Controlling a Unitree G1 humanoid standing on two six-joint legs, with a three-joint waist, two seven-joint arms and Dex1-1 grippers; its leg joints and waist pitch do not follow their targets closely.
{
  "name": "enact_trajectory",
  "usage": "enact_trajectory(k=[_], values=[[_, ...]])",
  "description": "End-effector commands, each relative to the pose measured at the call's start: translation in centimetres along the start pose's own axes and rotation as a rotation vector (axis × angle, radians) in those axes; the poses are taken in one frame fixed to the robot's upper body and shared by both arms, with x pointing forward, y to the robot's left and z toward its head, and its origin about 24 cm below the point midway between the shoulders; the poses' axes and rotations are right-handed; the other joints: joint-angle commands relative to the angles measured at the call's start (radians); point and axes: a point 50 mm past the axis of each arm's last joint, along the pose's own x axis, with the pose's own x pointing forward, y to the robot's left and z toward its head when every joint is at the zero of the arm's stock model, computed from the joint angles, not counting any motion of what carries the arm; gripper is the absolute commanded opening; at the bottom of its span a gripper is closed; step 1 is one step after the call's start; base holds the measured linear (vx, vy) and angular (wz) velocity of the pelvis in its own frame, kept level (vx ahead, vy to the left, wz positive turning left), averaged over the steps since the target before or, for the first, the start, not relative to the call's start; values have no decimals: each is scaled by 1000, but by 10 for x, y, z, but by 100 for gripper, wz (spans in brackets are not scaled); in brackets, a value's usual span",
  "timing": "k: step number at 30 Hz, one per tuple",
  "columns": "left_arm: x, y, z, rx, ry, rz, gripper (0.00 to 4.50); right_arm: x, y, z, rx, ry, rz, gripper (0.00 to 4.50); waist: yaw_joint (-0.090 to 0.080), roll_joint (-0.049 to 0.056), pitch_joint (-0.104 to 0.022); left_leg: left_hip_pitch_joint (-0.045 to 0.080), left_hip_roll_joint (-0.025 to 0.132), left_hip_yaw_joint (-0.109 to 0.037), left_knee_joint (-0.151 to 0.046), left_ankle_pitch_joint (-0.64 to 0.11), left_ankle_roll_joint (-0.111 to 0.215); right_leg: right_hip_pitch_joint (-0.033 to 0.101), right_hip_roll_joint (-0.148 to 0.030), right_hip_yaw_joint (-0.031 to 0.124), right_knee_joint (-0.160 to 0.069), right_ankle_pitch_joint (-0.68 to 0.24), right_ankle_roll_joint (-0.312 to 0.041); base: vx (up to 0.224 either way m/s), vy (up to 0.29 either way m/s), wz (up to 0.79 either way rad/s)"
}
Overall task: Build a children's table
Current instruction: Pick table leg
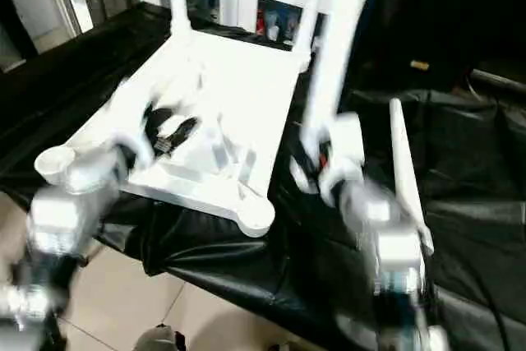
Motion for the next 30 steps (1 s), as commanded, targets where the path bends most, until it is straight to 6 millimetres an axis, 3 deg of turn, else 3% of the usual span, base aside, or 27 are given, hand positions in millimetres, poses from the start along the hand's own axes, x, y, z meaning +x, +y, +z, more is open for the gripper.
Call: enact_trajectory(k=[1, 3, 4, 5, 6, 7, 8, 9, 10, 11, 12, 13, 14, 15, 16, 17, 18, 19, 20, 21, 22, 23, 24, 25, 26, 29, 30], values=[[-2, 2, 4, 22, -50, 40, 294, -4, 1, 19, -33, -137, -60, 191, -11, 21, -73, 22, 9, -4, -74, -353, -45, 43, -45, 32, -97, -339, -86, 0, 0, 0], [-4, 7, 5, -11, -59, 76, 294, -6, 5, 13, 29, -113, -51, 191, -16, 20, -72, 19, 4, -1, -73, -368, -34, 42, -50, 35, -102, -388, -72, 0, 0, 0], [-4, 7, 5, -11, -59, 76, 294, -6, 5, 13, 29, -113, -51, 191, -17, 18, -72, 13, 1, 2, -69, -350, 3, 46, -68, 45, -107, -427, -73, 0, 0, 0], [-6, 10, 7, 3, -66, 90, 294, -8, 5, 8, 82, -100, -49, 191, -25, 29, -76, 62, 3, 45, -25, -359, -29, -9, -39, 89, -136, -486, -50, 0, 0, 0], [-7, 11, 7, 15, -70, 97, 294, -8, 5, 6, 80, -96, -53, 191, -15, 7, -70, 44, -7, 43, -18, -376, -32, 12, -46, 123, -129, -550, -50, -24, 22, -31], [-8, 12, 7, 26, -75, 108, 294, -9, 4, 5, 73, -93, -58, 191, -3, -2, -67, 38, -18, 41, 13, -387, -8, 17, -60, 176, -144, -629, -35, 3, 63, -52], [-10, 12, 7, 32, -72, 115, 294, -9, 4, 4, 73, -90, -59, 191, 5, -6, -70, 38, -23, 35, 34, -377, 13, 23, -76, 210, -154, -674, -32, 3, 63, -52], [-12, 14, 6, 59, -70, 135, 294, -8, 5, 3, 81, -86, -55, 191, 17, -10, -67, 12, -28, 1, 67, -315, 48, 54, -110, 275, -165, -731, -39, -12, 121, -53], [-13, 14, 6, 87, -66, 150, 294, -7, 5, 3, 84, -87, -52, 191, 7, -3, -63, 11, -24, -17, 33, -260, 28, 34, -46, 255, -147, -696, -47, -22, 151, -59], [-16, 13, 4, 101, -65, 156, 294, -6, 7, 5, 70, -93, -30, 191, -13, 8, -64, 29, -14, -10, -10, -274, -4, 1, 16, 205, -122, -608, -46, -22, 151, -59], [-17, 13, 3, 99, -65, 155, 294, -6, 8, 5, 63, -97, -24, 191, -40, 40, -77, 82, 12, -14, -38, -320, -83, -57, 90, 125, -70, -347, -30, -39, 178, -53], [-18, 13, 2, 92, -59, 161, 294, -5, 8, 5, 66, -97, -20, 191, -55, 42, -78, 49, 48, -69, -96, -425, -100, -13, 71, 61, 1, -142, -61, -56, 168, -38], [-18, 13, 1, 86, -53, 168, 294, -4, 9, 6, 70, -97, -17, 191, -65, 70, -76, 43, 75, -86, -111, -413, -112, -5, 50, 50, 6, -70, -77, -56, 168, -38], [-20, 12, -1, 53, -48, 190, 294, -1, 10, 6, 64, -94, 3, 191, -81, 72, -76, 54, 134, -101, -132, -367, -104, -8, 25, 15, 10, -15, -108, -41, 102, -11], [-21, 12, -1, 57, -43, 198, 294, 0, 10, 7, 57, -94, 11, 191, -96, 66, -77, 56, 179, -127, -138, -282, -10, -3, 3, -8, 42, -42, -107, 0, 0, 0], [-21, 12, -2, 65, -40, 197, 294, 1, 10, 9, 50, -97, 18, 191, -98, 67, -79, 60, 182, -129, -127, -235, 48, -6, -10, -11, 48, -65, -108, 0, 0, 0], [-22, 11, -2, 81, -35, 193, 294, 1, 10, 10, 47, -98, 31, 191, -103, 39, -95, 64, 152, -113, -78, -104, 189, 4, -46, 4, 32, -23, -140, -35, -66, -9], [-23, 11, -3, 90, -29, 189, 294, 2, 10, 11, 42, -99, 45, 191, -86, 13, -104, 5, 43, -41, -14, -45, 261, 50, -77, 27, -34, 100, -235, -67, -95, -11], [-23, 10, -3, 92, -23, 185, 294, 3, 10, 12, 36, -100, 55, 191, -62, -4, -104, -26, -25, 2, 20, -65, 235, 69, -87, 39, -63, 116, -256, -67, -95, -11], [-24, 10, -4, 95, -17, 182, 294, 4, 10, 14, 22, -105, 76, 191, -30, -26, -83, -18, -35, -1, 23, -122, 149, 64, -124, 52, -101, -130, -159, -75, -114, -7], [-24, 10, -4, 95, -17, 182, 294, 4, 10, 14, 22, -105, 76, 191, -20, -18, -74, -21, -21, -11, 4, -132, 87, 72, -120, 48, -117, -436, -48, -58, -107, -9], [-26, 10, -5, 97, -12, 182, 294, 6, 10, 16, 5, -107, 110, 191, -18, -15, -73, -22, -14, -13, -6, -138, 73, 69, -110, 45, -121, -528, -10, -58, -107, -9], [-27, 10, -6, 114, -10, 165, 294, 7, 12, 17, -14, -103, 155, 191, -18, -11, -68, -14, -4, -15, -28, -179, 46, 59, -88, 28, -129, -614, 23, -57, -62, -13], [-27, 9, -6, 119, -10, 160, 294, 8, 12, 18, -16, -102, 168, 191, -18, -6, -66, 1, 3, -17, -42, -238, 29, 52, -73, 11, -133, -619, 27, -52, -23, -8], [-27, 9, -6, 119, -10, 159, 294, 8, 12, 18, -16, -102, 168, 191, -18, -3, -67, 7, 6, -19, -46, -261, 24, 52, -69, 6, -131, -599, 21, -52, -23, -8], [-28, 7, -2, 134, -32, 119, 294, 11, 15, 16, -34, -89, 201, 191, -17, 5, -67, 25, 31, -33, -72, -347, 11, 49, -67, 4, -115, -435, -63, 0, 0, 0], [-28, 6, -1, 132, -32, 106, 294, 11, 17, 14, -17, -79, 209, 191, -9, -1, -64, -12, 19, -60, -87, -369, 35, 81, -87, -23, -92, -428, -91, 0, 0, 0]])
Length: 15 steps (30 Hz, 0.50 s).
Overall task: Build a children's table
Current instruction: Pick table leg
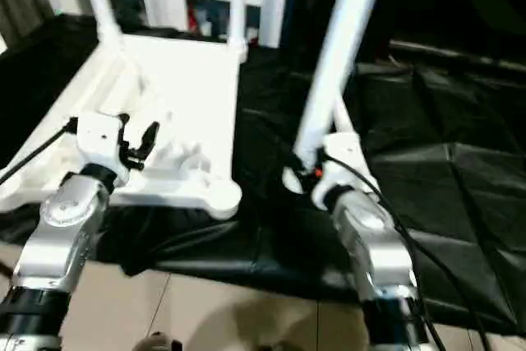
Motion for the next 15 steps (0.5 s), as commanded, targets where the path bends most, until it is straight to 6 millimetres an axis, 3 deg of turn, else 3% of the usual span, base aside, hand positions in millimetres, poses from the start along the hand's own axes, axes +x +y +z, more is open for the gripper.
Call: enact_trajectory(k=[1, 2, 3, 4, 5, 6, 7, 8, 9, 10, 11, 12, 13, 14, 15], values=[[0, -3, 7, 16, -25, -46, 294, 2, 2, -2, 4, 7, 16, 191, 10, 28, -45, -8, 30, -64, -108, -487, 31, 69, -115, -1, -103, -508, -63, -18, 27, 32], [0, -3, 7, 16, -25, -46, 294, 2, 2, -2, 4, 7, 16, 191, 2, 25, -41, -3, 25, -69, -103, -553, 23, 73, -125, -8, -112, -572, -60, -18, 27, 32], [-1, -3, 7, 17, -24, -44, 294, 2, 3, -2, -7, 6, 18, 191, 3, 30, -37, -1, 19, -80, -94, -601, -2, 95, -145, -24, -132, -668, -55, 27, 24, 52], [-1, -2, 8, 20, -22, -42, 294, 1, 5, -4, 3, 0, 14, 191, -3, 27, -33, -9, 13, -83, -84, -614, -7, 119, -155, -41, -147, -745, -41, 38, 15, 48], [-1, -2, 8, 20, -22, -42, 294, 1, 5, -5, 15, 0, 9, 191, -1, 35, -27, -6, 13, -81, -82, -638, -11, 127, -156, -54, -153, -795, -37, 38, 15, 48], [-1, -2, 8, 21, -20, -45, 294, 0, 6, -7, 41, -2, -4, 191, -16, 49, -28, 94, 48, -59, -54, -712, -42, 61, -125, -35, -169, -816, -29, 0, 5, 35], [-1, -2, 7, 22, -16, -48, 294, 0, 5, -7, 46, -3, -12, 191, -18, 77, -6, 95, 89, -62, -134, -951, -84, 96, -55, -75, -92, -587, -44, 0, 0, 0], [-1, -2, 7, 22, -15, -52, 294, 0, 5, -8, 43, -4, -13, 191, -10, 67, -13, 56, 112, -56, -193, -1005, -78, 144, -36, -49, 35, -415, -53, 0, 0, 0], [-1, -2, 7, 19, -16, -61, 294, -1, 6, -8, 42, -5, -8, 191, -1, 67, -23, 106, 100, -41, -189, -986, -55, 106, -27, -20, 41, -237, -48, 67, -8, 2], [-1, -2, 7, 18, -16, -64, 294, -1, 6, -8, 43, -5, -6, 191, -1, 27, -12, 136, 74, -30, -135, -933, -66, 74, -81, 26, -68, -505, -67, 107, -52, 4], [-1, -3, 7, 18, -16, -67, 294, -3, 6, -9, 62, -6, -7, 191, 7, 32, -3, 143, 37, -3, -80, -846, -76, 56, -121, 40, -139, -718, -78, 107, -52, 4], [-1, -3, 7, 15, -13, -75, 294, -5, 6, -9, 108, -15, -15, 191, 31, 5, -11, 155, 11, 38, 4, -530, -36, 73, -145, 125, -180, -862, -118, 118, -59, -16], [-1, -4, 7, 14, -12, -77, 294, -6, 6, -9, 120, -18, -17, 191, 75, 7, -29, 82, 10, 33, -18, -256, -13, 167, -123, 191, -162, -759, -125, 175, -38, -45], [-2, -4, 7, 16, -11, -80, 294, -7, 5, -9, 112, -18, -26, 191, 89, 21, -38, 89, 19, 33, -42, -196, -28, 162, -97, 182, -144, -628, -130, 175, -38, -45], [-2, -5, 7, 11, -10, -86, 294, -8, 4, -10, 96, -12, -34, 191, 70, 32, -47, 131, 43, 37, -86, -147, -98, 110, -13, 147, -74, -304, -115, 189, -17, -54]])
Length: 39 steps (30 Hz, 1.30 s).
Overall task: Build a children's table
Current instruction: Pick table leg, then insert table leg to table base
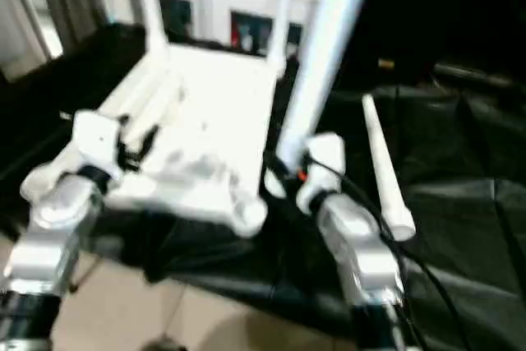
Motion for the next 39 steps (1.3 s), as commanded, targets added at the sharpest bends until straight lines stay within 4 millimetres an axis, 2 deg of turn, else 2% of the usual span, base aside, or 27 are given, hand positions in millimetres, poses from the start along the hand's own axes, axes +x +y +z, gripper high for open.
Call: enact_trajectory(k=[1, 2, 3, 4, 5, 6, 7, 8, 9, 10, 11, 12, 14, 15, 16, 18, 19, 21, 22, 24, 27, 28, 30, 31, 32, 35, 39], values=[[1, -2, 2, -6, 0, -23, 294, -2, -2, 7, -27, -20, -27, 191, -9, 21, -76, 43, 54, -24, -84, -45, -105, -29, -22, 51, -47, -53, -113, 118, 6, -47], [1, -3, 2, -15, -4, -25, 294, -3, -2, 6, -23, -26, -48, 191, -18, 14, -120, -3, -2, -45, -15, 295, 71, -26, -39, 37, 10, 546, -82, 118, 6, -47], [1, -3, 2, -17, -4, -25, 294, -3, -2, 6, -21, -28, -52, 191, -22, 3, -130, -8, -15, -43, 9, 416, 106, -20, -25, 46, 29, 737, -71, 140, 2, -6], [1, -3, 2, -17, 0, -24, 294, -3, -2, 6, -21, -27, -51, 191, -9, -11, -137, -77, -54, -34, 35, 534, 127, 37, 4, 64, 56, 1087, -28, 137, -2, 10], [1, -3, 1, -16, 3, -23, 294, -3, -2, 6, -27, -24, -49, 191, -1, -10, -138, -104, -61, -33, 40, 548, 118, 44, 7, 66, 66, 1241, 9, 137, -2, 10], [1, -3, 1, -16, 3, -23, 294, -3, -2, 6, -27, -24, -49, 191, 8, -7, -139, -117, -62, -33, 45, 489, 80, 38, 20, 65, 74, 1385, 71, 68, -8, 4], [1, -2, -1, -21, 25, -12, 294, -3, -2, 7, -44, -23, -48, 191, 5, 3, -135, -101, -38, -40, 42, 417, 44, 9, 9, 57, 68, 1317, 91, 0, 0, 0], [1, -2, -1, -21, 25, -12, 294, -3, -2, 7, -44, -23, -48, 191, 4, 6, -135, -90, -24, -43, 42, 403, 35, 0, 1, 55, 66, 1261, 88, 0, 0, 0], [1, -2, -2, -18, 29, -13, 294, -3, -2, 8, -49, -24, -49, 191, 1, 5, -130, -87, -12, -46, 37, 387, 21, -8, -2, 55, 62, 1197, 83, 0, 0, 0], [0, -2, -4, -17, 32, -16, 294, -3, -3, 9, -60, -26, -48, 191, 1, 6, -117, -87, 13, -53, 14, 301, -34, -21, -28, 50, 40, 991, 66, 0, 0, 0], [0, -2, -4, -17, 32, -16, 294, -3, -3, 9, -61, -26, -48, 191, -1, 5, -104, -76, 24, -55, -3, 180, -67, -36, -44, 53, 16, 808, 52, 0, 0, 0], [-1, -3, -4, -22, 26, -35, 294, -3, -3, 10, -64, -27, -46, 191, -1, -1, -98, -71, 28, -54, -12, 115, -80, -38, -51, 55, 2, 710, 43, -84, -22, 3], [-3, -6, -4, -37, 14, -73, 294, -2, -3, 11, -67, -32, -42, 191, -8, -3, -75, -55, 31, -54, -39, -119, -101, -48, -66, 63, -38, 298, 6, -105, -28, 6], [-3, -6, -4, -37, 14, -73, 294, -2, -3, 11, -67, -32, -42, 191, -13, -5, -70, -53, 30, -52, -44, -158, -102, -48, -69, 65, -47, 196, -7, -109, -20, 6], [-4, -14, -4, -42, 5, -203, 294, -1, -4, 14, -67, -38, -30, 191, -15, -13, -63, -52, 32, -51, -53, -201, -90, -51, -78, 70, -62, 19, -34, -116, -2, 4], [-4, -16, -5, -38, 7, -254, 311, 0, -4, 15, -67, -39, -26, 191, -19, -8, -60, -51, 35, -50, -61, -224, -80, -58, -88, 76, -77, -156, -50, -113, -4, 2], [-5, -20, -5, -60, 18, -351, 322, 1, -5, 16, -73, -37, -19, 191, -23, -17, -57, -55, 32, -48, -65, -219, -72, -57, -90, 74, -81, -217, -55, -100, -5, -3], [-5, -23, -5, -77, 26, -411, 343, 2, -5, 17, -78, -36, -14, 191, -27, -16, -59, -55, 35, -46, -66, -206, -69, -62, -93, 72, -82, -233, -61, -94, -1, -5], [-2, -27, -4, -28, 34, -536, 357, 3, -7, 19, -100, -26, 8, 191, -31, -19, -58, -62, 31, -46, -69, -204, -66, -63, -91, 69, -85, -242, -59, -72, 8, -7], [2, -32, -3, 51, 55, -669, 373, 3, -8, 20, -128, -14, 39, 191, -29, -18, -63, -59, 31, -43, -66, -203, -61, -69, -92, 71, -84, -229, -55, -64, 3, -6], [6, -35, -3, 132, 100, -828, 388, 1, -12, 23, -170, 4, 81, 191, -30, -19, -66, -63, 32, -43, -69, -174, -57, -64, -91, 66, -82, -176, -65, 0, 0, 0], [6, -37, -4, 159, 151, -923, 388, -1, -14, 24, -185, 13, 98, 191, -29, -15, -73, -66, 32, -41, -68, -125, -55, -59, -92, 61, -75, -83, -85, 0, 0, 0], [6, -38, -5, 178, 201, -1004, 388, -2, -17, 25, -196, 21, 112, 191, -29, -18, -72, -67, 28, -36, -65, -106, -48, -62, -88, 60, -72, -25, -96, 0, 0, 0], [7, -39, -7, 192, 239, -1061, 388, -4, -19, 26, -212, 25, 116, 191, -29, -3, -76, -68, 29, -38, -62, -84, -49, -60, -89, 59, -65, 26, -109, 0, 0, 0], [8, -39, -7, 193, 265, -1095, 388, -5, -21, 26, -218, 29, 115, 191, -31, -8, -79, -68, 30, -36, -59, -69, -47, -58, -86, 56, -60, 86, -124, 0, 0, 0], [16, -37, -9, 229, 334, -1170, 354, -9, -25, 26, -235, 44, 117, 191, -30, -8, -87, -70, 27, -33, -52, -9, -28, -51, -84, 54, -51, 206, -148, 0, 0, 0], [25, -31, -7, 301, 378, -1218, 315, -13, -27, 26, -248, 54, 131, 191, -30, -6, -88, -74, 26, -34, -50, 2, -19, -45, -83, 50, -47, 274, -163, 0, 0, 0]])
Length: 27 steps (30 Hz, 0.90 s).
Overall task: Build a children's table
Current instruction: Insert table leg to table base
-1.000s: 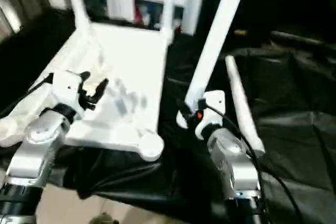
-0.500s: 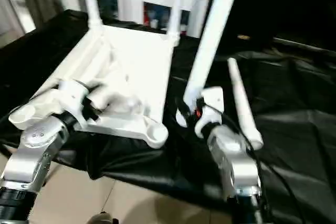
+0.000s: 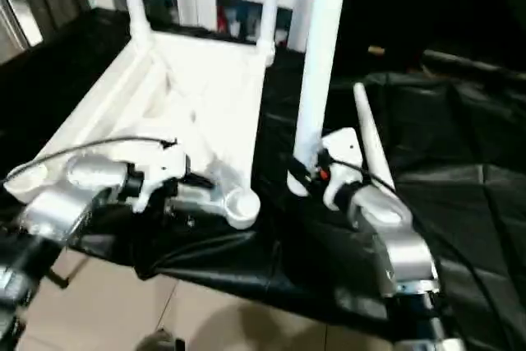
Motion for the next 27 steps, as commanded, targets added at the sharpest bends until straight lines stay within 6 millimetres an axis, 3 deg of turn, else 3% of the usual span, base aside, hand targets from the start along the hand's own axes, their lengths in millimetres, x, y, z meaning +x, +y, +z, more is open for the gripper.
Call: enact_trajectory(k=[1, 5, 10, 12, 15, 27], values=[[-1, 5, 1, 44, 55, -38, 307, -5, -3, 3, -24, -3, 4, 191, -6, 19, -72, 20, 18, -7, -60, -56, -20, 45, -87, 35, -59, 240, -171, 0, 0, 0], [-3, 10, 1, 50, 94, -57, 269, -6, -3, 3, -26, -1, 13, 191, -5, 20, -69, 22, 22, -7, -64, -98, -30, 46, -94, 35, -62, 198, -188, 0, 0, 0], [-4, 14, 1, 3, 114, -87, 246, -7, 0, 2, -18, -2, 26, 191, -4, 21, -70, 21, 23, -7, -63, -97, -26, 47, -94, 36, -62, 194, -199, 0, 0, 0], [-5, 17, -2, -14, 132, -85, 214, -8, 2, 1, -15, -2, 30, 191, -5, 27, -69, 22, 23, -7, -63, -102, -25, 46, -95, 36, -64, 181, -201, 0, 0, 0], [-7, 20, -4, -20, 132, -75, 207, -8, 3, 1, -9, -7, 31, 191, -4, 24, -70, 23, 24, -8, -63, -99, -25, 47, -96, 36, -63, 189, -204, 0, 0, 0], [-10, 24, -8, -27, 128, -52, 97, -8, 5, 1, -4, -10, 38, 191, -3, 24, -69, 22, 26, -9, -65, -103, -21, 48, -99, 37, -63, 189, -210, 0, 0, 0]])
